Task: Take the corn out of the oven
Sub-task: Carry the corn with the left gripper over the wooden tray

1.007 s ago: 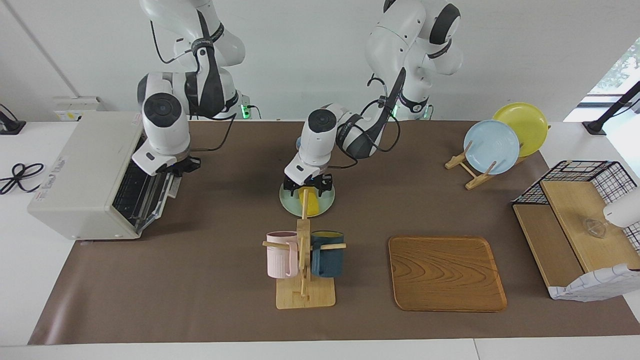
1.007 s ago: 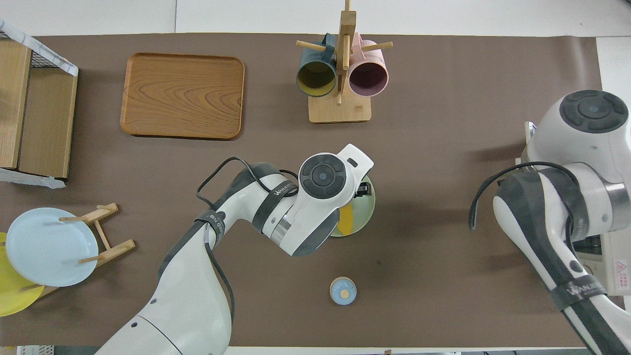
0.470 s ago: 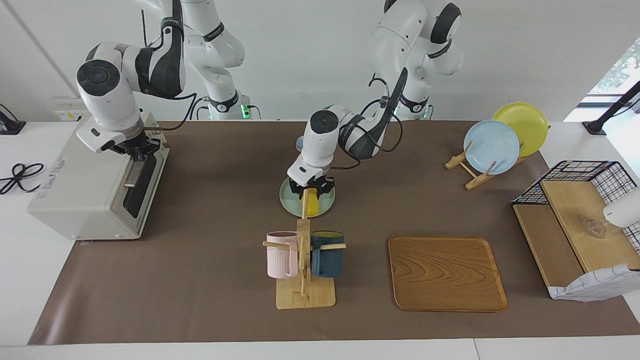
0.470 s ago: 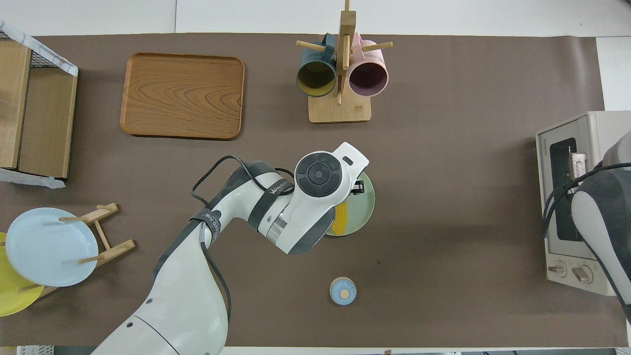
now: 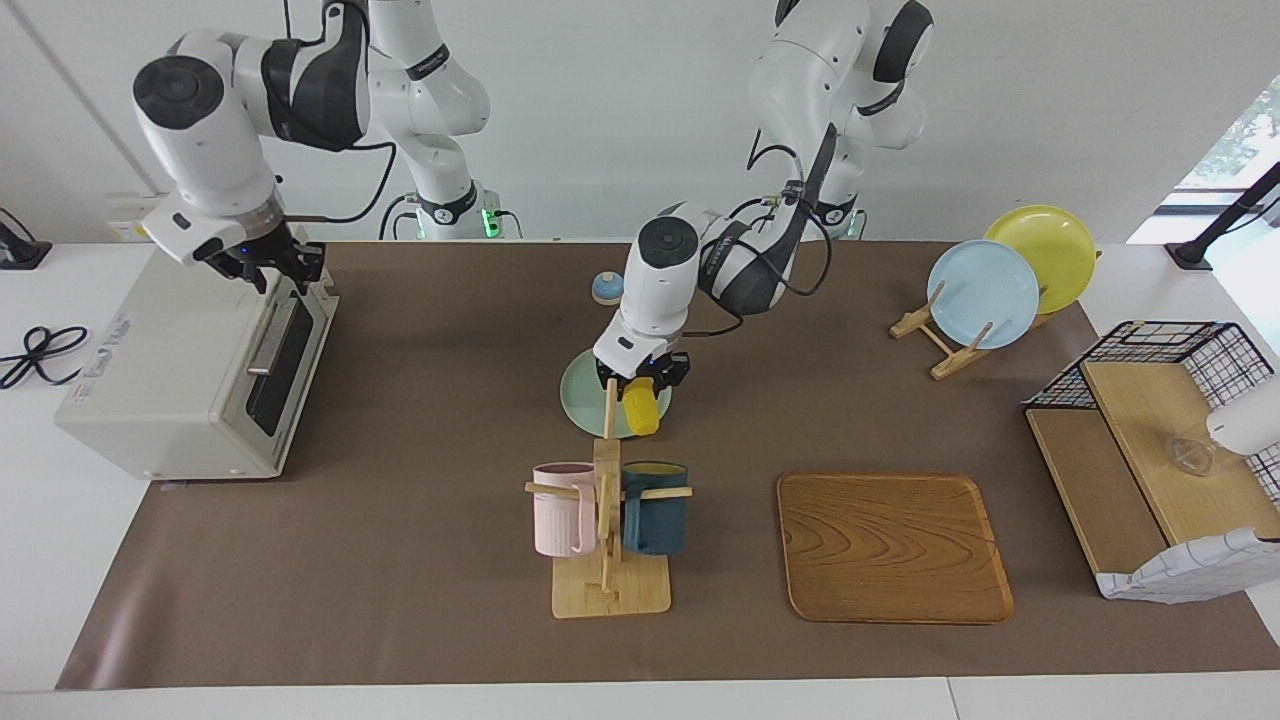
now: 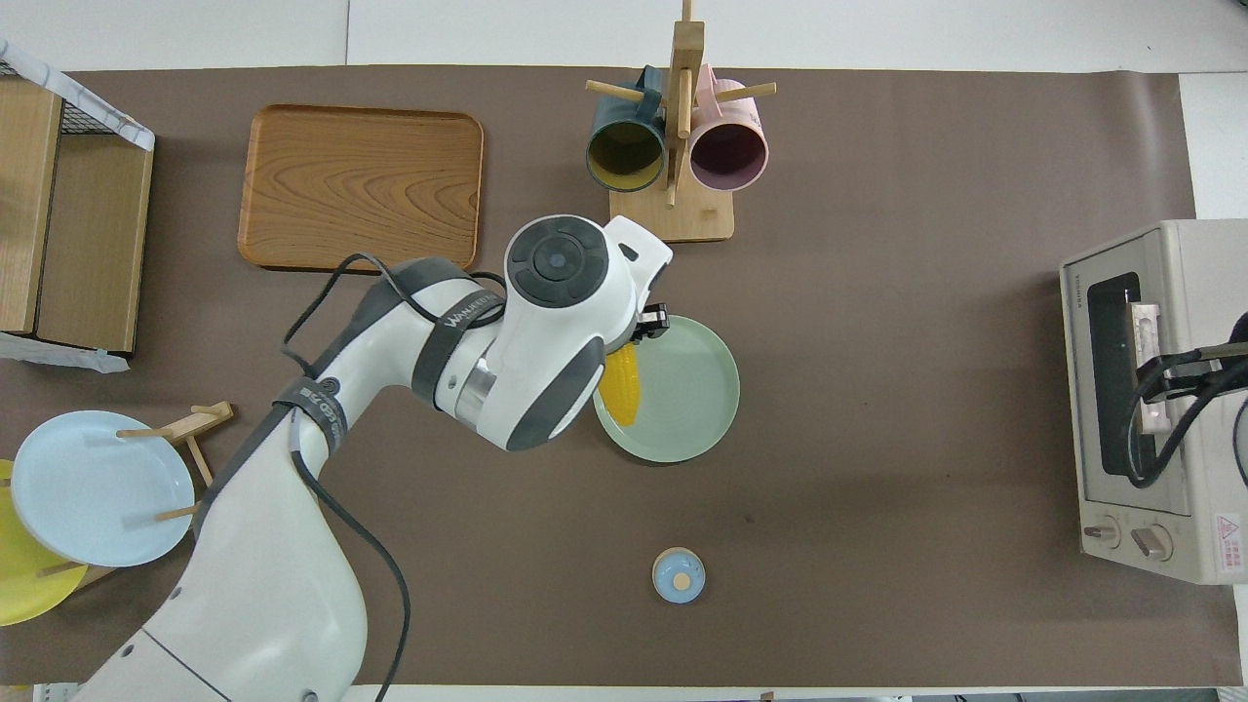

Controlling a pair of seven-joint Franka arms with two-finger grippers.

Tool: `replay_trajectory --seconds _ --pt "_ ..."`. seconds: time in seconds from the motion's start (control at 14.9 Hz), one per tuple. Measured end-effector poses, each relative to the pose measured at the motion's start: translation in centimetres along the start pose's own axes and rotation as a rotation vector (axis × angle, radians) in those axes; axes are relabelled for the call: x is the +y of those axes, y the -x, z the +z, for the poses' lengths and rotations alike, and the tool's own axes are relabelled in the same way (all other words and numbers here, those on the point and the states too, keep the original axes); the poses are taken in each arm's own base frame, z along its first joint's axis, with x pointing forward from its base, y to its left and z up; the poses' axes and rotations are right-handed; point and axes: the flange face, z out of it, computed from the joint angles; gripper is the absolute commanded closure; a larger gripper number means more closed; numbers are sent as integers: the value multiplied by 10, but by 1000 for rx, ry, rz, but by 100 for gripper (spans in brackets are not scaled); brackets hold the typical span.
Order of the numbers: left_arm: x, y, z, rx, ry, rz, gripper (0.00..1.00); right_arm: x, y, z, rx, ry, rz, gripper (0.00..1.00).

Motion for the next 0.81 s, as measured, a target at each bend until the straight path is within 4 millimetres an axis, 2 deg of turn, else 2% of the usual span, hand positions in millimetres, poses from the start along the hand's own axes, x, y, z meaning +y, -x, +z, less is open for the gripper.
replay_trajectory --seconds 0.13,0.54,0.67,0.81 --pt "-38 -33 -21 19 0 -20 100 -3 1 -19 37 -43 -3 0" --pt "-170 -136 -63 22 -19 13 100 -33 -12 -44 59 -41 -66 0" --pt "-202 -168 -66 37 -11 22 100 -36 -15 -49 64 -42 -71 0" --pt "-221 -194 -54 49 -11 43 100 -43 -19 -53 73 -42 -69 0"
